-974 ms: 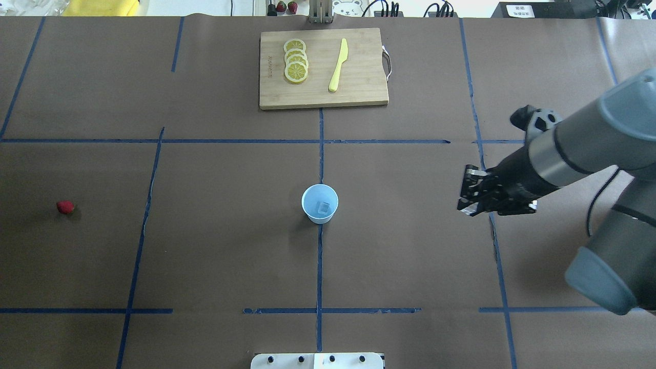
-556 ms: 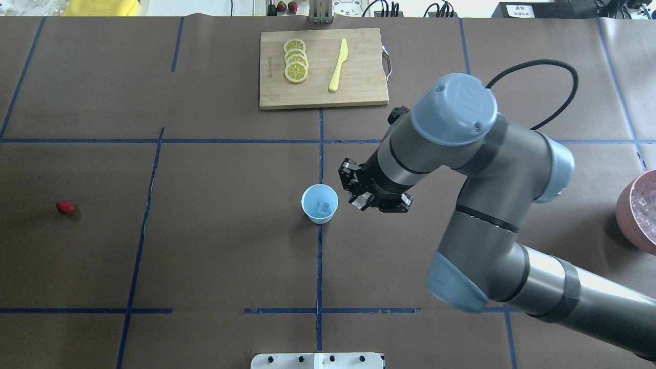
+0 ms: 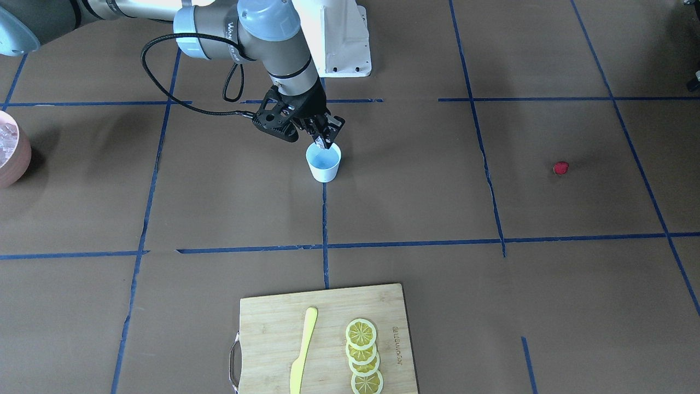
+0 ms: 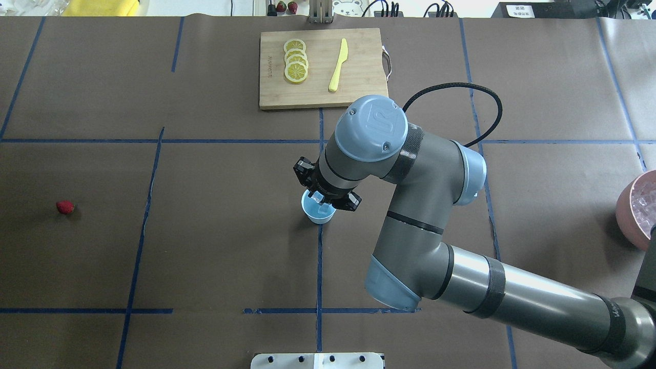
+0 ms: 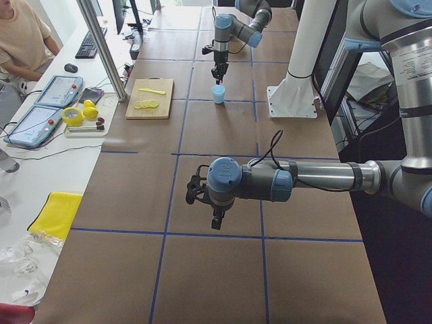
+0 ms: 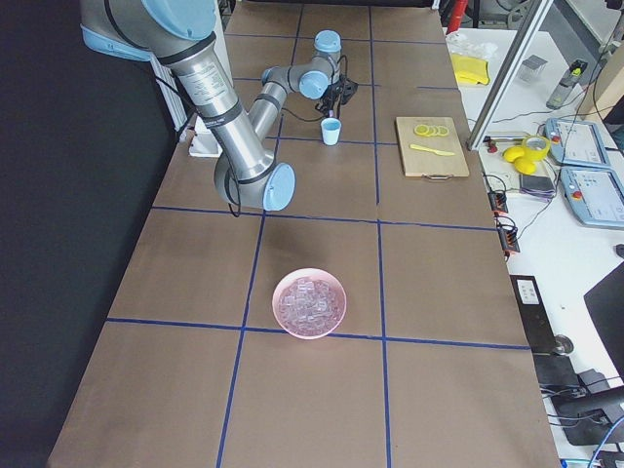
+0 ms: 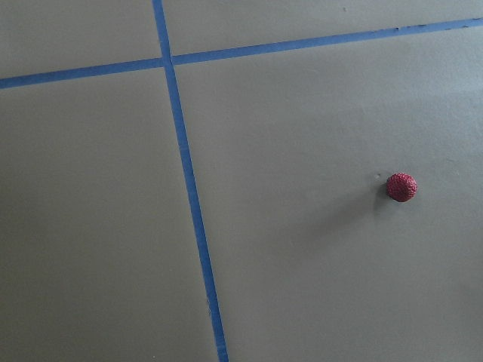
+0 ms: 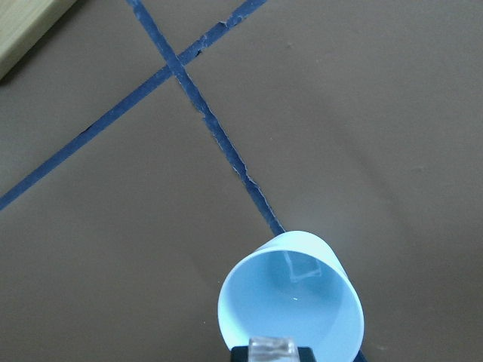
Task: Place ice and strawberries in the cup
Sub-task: 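Move the right gripper over the blue cup and drop the ice cube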
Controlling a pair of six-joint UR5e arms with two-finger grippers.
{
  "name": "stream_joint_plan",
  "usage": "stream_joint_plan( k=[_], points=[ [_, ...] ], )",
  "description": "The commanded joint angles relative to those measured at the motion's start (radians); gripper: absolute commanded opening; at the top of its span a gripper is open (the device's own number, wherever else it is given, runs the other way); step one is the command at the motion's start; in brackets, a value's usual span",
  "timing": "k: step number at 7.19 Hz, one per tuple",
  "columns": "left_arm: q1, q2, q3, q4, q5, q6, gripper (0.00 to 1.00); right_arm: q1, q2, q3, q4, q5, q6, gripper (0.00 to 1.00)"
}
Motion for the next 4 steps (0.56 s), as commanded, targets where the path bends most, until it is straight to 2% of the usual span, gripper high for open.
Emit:
stream_joint_plan(
  k=[1, 2, 3, 4],
  points=[
    [0.001, 0.0, 0.0, -0.002, 0.0, 0.001, 1.0, -0.011, 0.004, -0.032, 0.026, -0.005, 0.009, 0.39],
    [0.001, 0.0, 0.0, -0.002, 0.0, 0.001, 1.0, -0.011, 0.004, -0.034, 0.026, -0.005, 0.009, 0.64],
    [0.001, 0.001, 0.0, 0.0, 0.0, 0.001, 1.0, -0.009, 0.004, -0.034, 0.024, -0.005, 0.01, 0.69],
    [-0.001, 0.0, 0.0, 0.0, 0.0, 0.001, 1.0, -0.009, 0.004, -0.034, 0.024, -0.005, 0.01, 0.7]
  ],
)
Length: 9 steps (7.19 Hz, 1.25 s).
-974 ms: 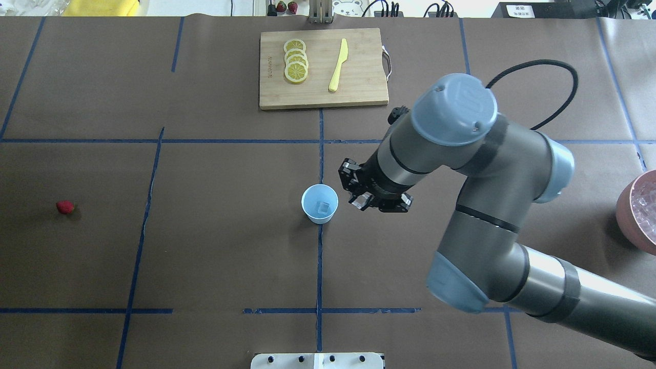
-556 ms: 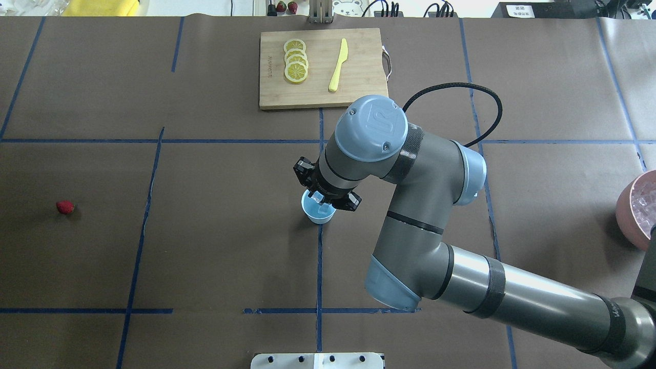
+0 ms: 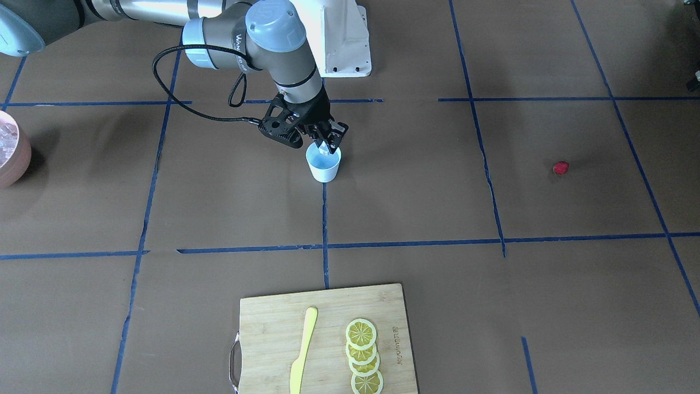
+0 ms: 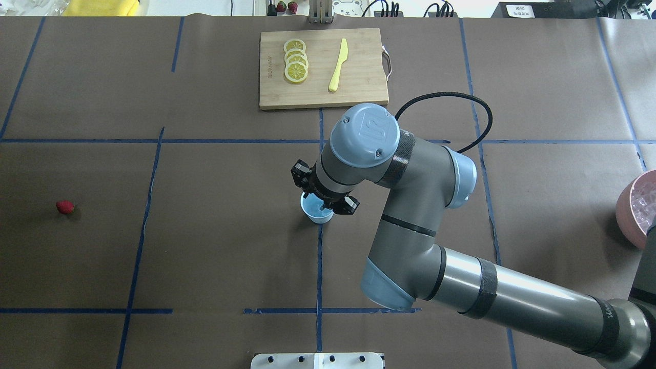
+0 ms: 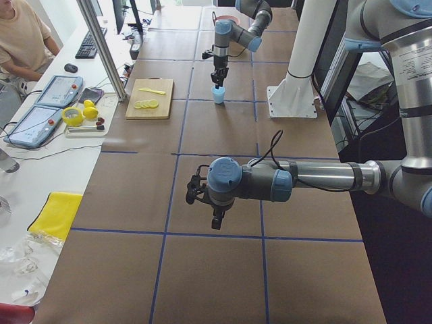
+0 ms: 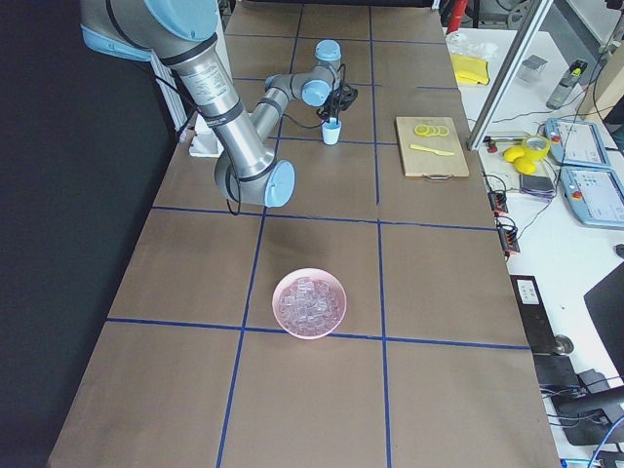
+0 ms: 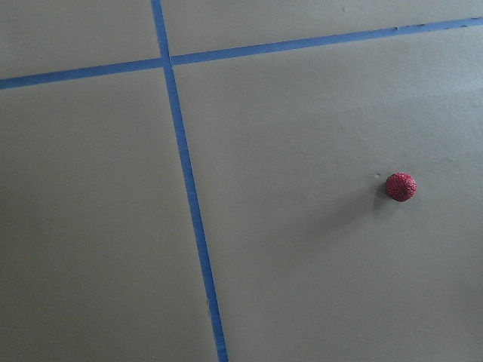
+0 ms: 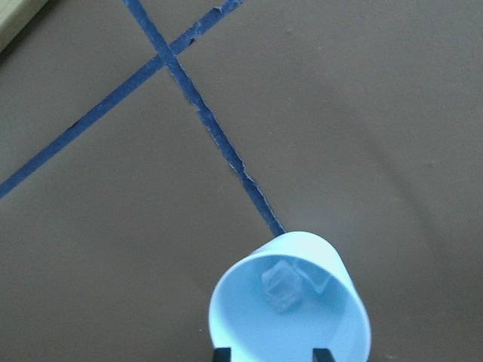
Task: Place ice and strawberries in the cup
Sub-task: 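Move the right gripper over the blue cup and drop the ice cube, then withdraw the right gripper back to the ice bowl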
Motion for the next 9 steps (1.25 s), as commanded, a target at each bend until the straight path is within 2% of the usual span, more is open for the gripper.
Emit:
stream_joint_plan(
  k=[1, 2, 3, 4, 5, 6, 7, 8, 9],
  points=[
    [0.0, 0.001, 0.0, 0.0, 0.0, 0.0, 1.0, 0.005, 0.0, 0.004, -0.005, 0.003, -0.002, 0.7],
    [-0.001, -0.001, 0.0, 0.0, 0.002, 0.0, 1.0, 0.062, -0.017, 0.048, -0.043, 0.065, -0.004, 0.7],
    [-0.001, 0.001, 0.0, 0.0, 0.0, 0.0, 1.0, 0.151, -0.078, 0.109, -0.083, 0.184, -0.033, 0.7],
    [-0.001, -0.001, 0.0, 0.0, 0.0, 0.0, 1.0, 0.225, -0.221, 0.246, -0.086, 0.251, -0.171, 0.7],
    [0.0, -0.001, 0.002, 0.0, 0.002, -0.001, 1.0, 0.285, -0.421, 0.396, -0.086, 0.262, -0.357, 0.7],
    [-0.001, 0.001, 0.002, 0.0, 0.0, -0.001, 1.0, 0.357, -0.581, 0.469, -0.086, 0.288, -0.56, 0.7],
    [-0.001, 0.001, 0.002, 0.0, 0.0, 0.0, 1.0, 0.443, -0.736, 0.511, -0.082, 0.307, -0.784, 0.71],
    [-0.001, 0.001, 0.002, 0.0, 0.0, -0.001, 1.0, 0.533, -0.867, 0.513, -0.074, 0.314, -1.072, 0.73],
    [-0.001, 0.013, -0.002, -0.007, 0.0, 0.0, 1.0, 0.613, -0.933, 0.484, -0.075, 0.314, -1.319, 0.73]
  ],
)
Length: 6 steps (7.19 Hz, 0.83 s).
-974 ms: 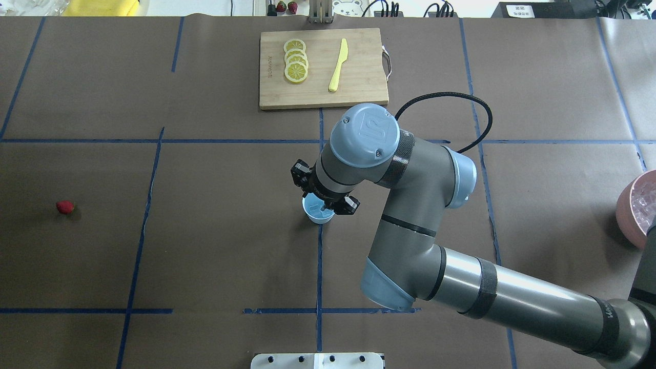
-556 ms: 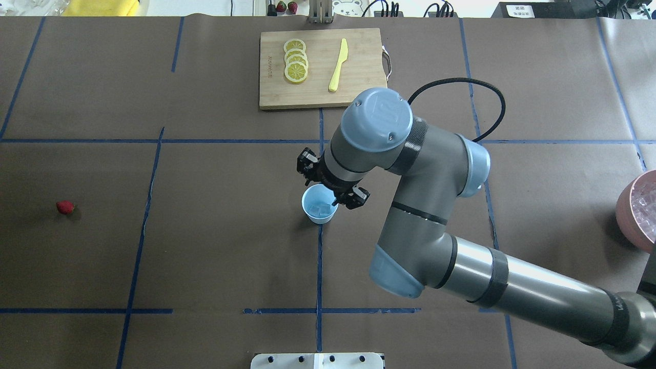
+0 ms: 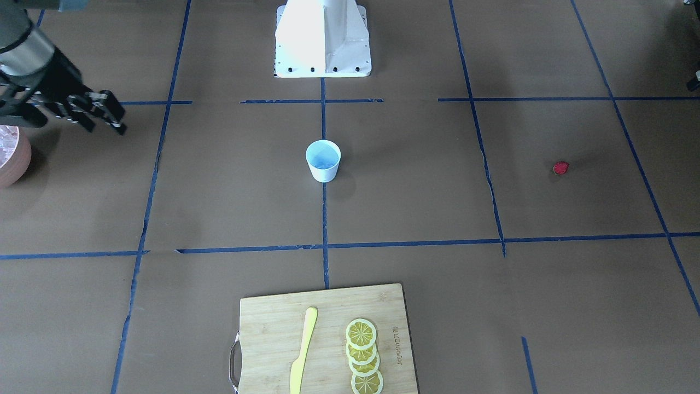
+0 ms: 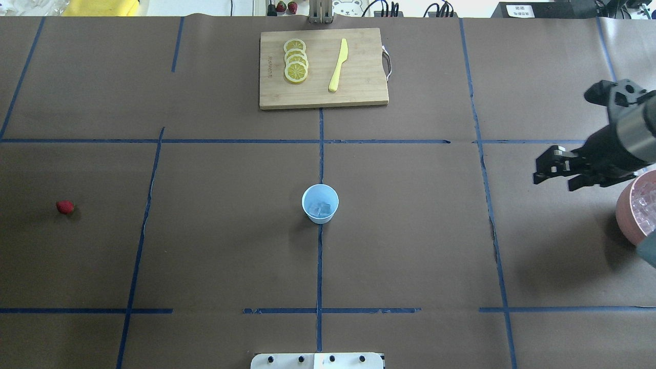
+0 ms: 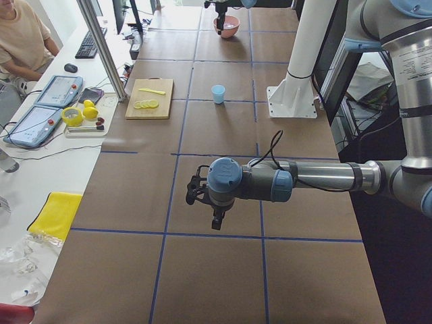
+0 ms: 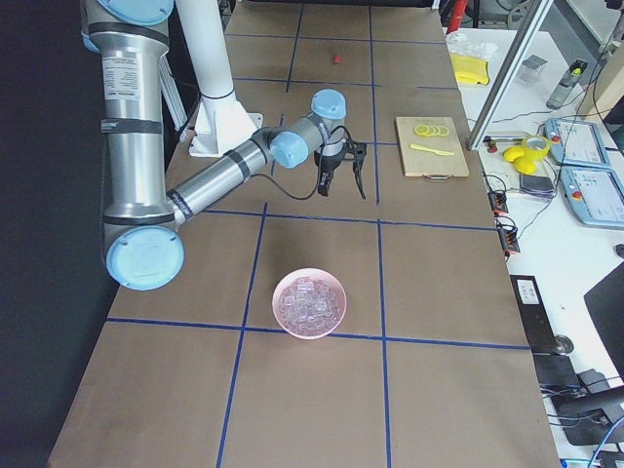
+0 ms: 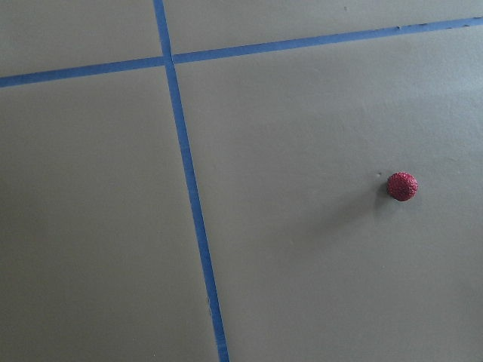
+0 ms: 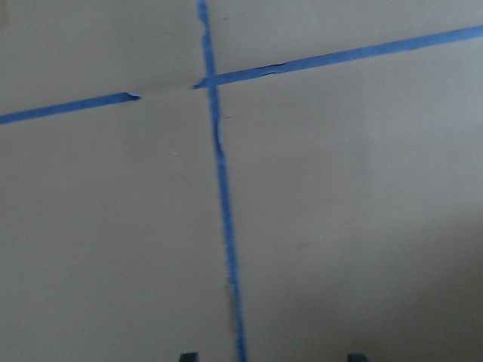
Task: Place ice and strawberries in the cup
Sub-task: 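Withdraw the right gripper back to the ice bowl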
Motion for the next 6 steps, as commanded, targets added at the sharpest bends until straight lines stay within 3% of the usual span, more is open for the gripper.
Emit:
stream_joint_plan(
  k=[1, 3, 6],
  points=[
    [0.0, 0.015, -0.008, -0.007, 0.0, 0.001, 1.0, 0.157, -0.135, -0.066, 0.002, 0.008, -0.439, 0.75],
    [0.0, 0.018, -0.01, -0.007, 0.0, 0.001, 1.0, 0.219, -0.165, -0.157, 0.002, 0.005, -0.573, 0.78],
    [0.001, 0.018, -0.011, -0.007, 0.0, 0.001, 1.0, 0.234, -0.153, -0.27, 0.011, 0.002, -0.58, 0.78]
  ],
)
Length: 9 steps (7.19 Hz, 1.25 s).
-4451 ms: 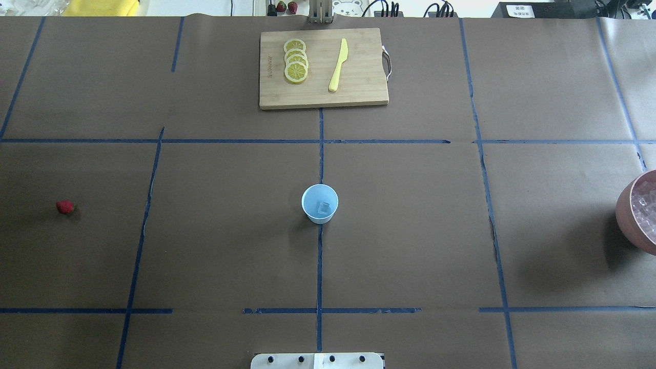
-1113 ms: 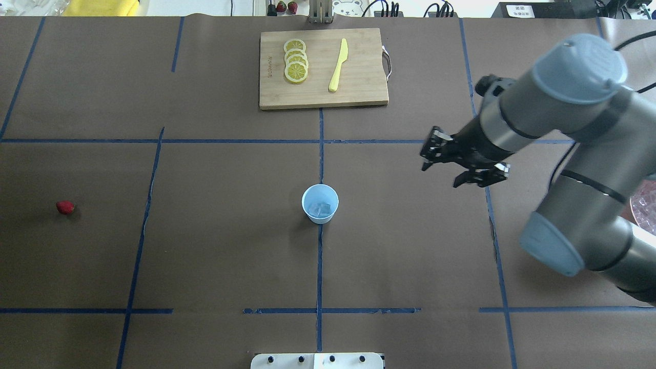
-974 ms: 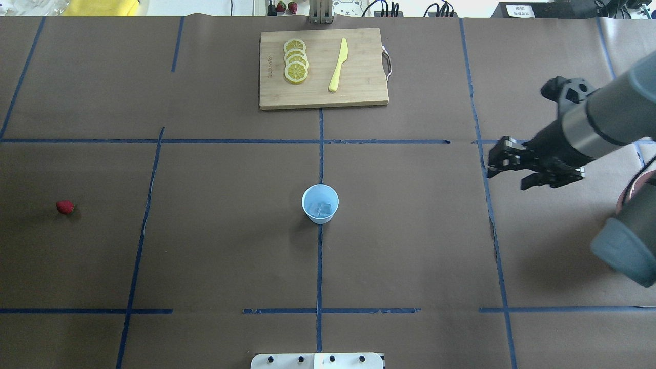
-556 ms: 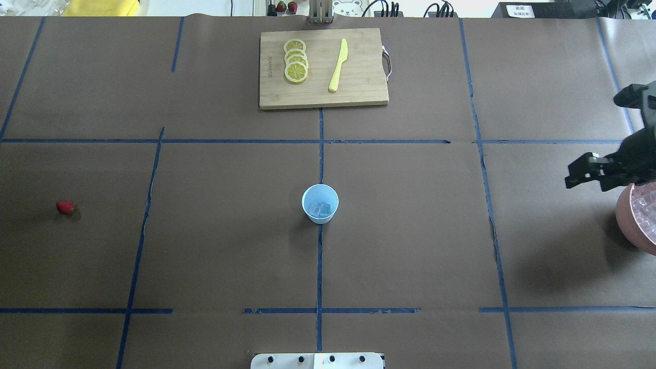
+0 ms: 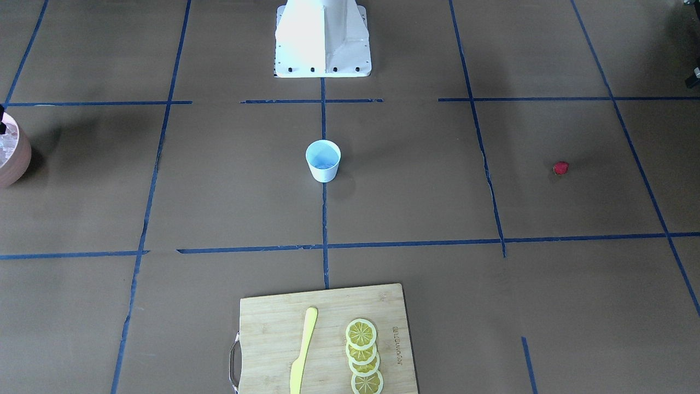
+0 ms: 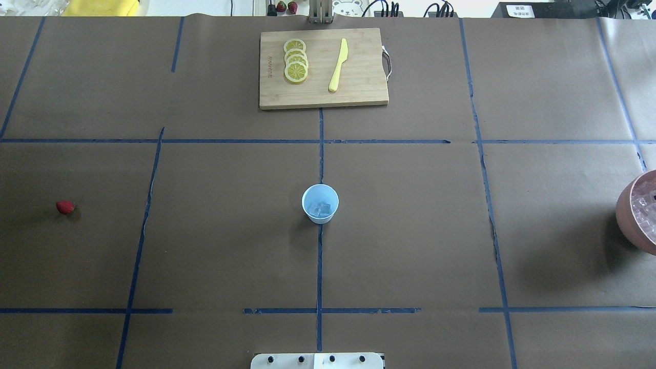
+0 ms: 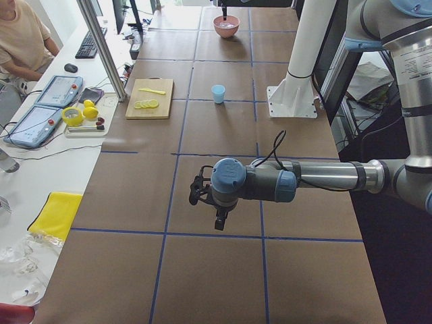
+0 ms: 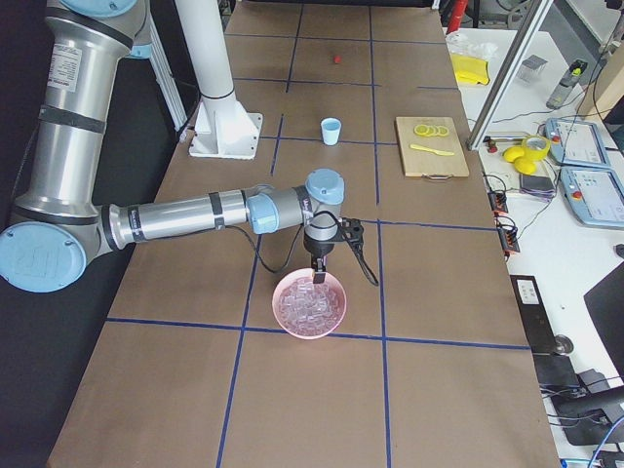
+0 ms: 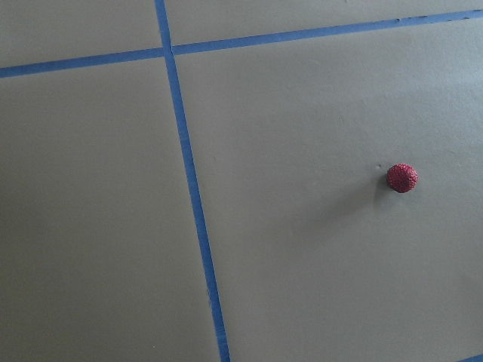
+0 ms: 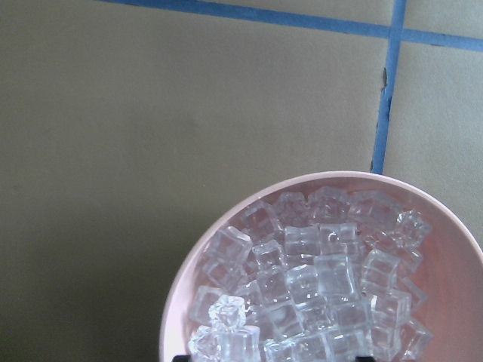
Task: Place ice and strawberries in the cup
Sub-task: 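Pick a third ice cube from the pink bowl with the right gripper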
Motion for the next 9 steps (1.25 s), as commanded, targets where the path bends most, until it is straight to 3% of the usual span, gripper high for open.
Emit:
stream_joint_plan(
  k=[1, 3, 9],
  points=[
    [0.0, 0.0, -0.002, 0.001, 0.0, 0.0, 1.0, 0.002, 0.006, -0.078, 0.03, -0.001, 0.002, 0.78],
    [0.001, 0.002, -0.005, 0.001, 0.0, 0.0, 1.0, 0.002, 0.043, -0.165, 0.079, -0.001, 0.007, 0.78],
    [0.0, 0.005, -0.013, 0.002, 0.0, 0.0, 1.0, 0.002, 0.083, -0.235, 0.09, 0.0, 0.013, 0.77]
  ],
)
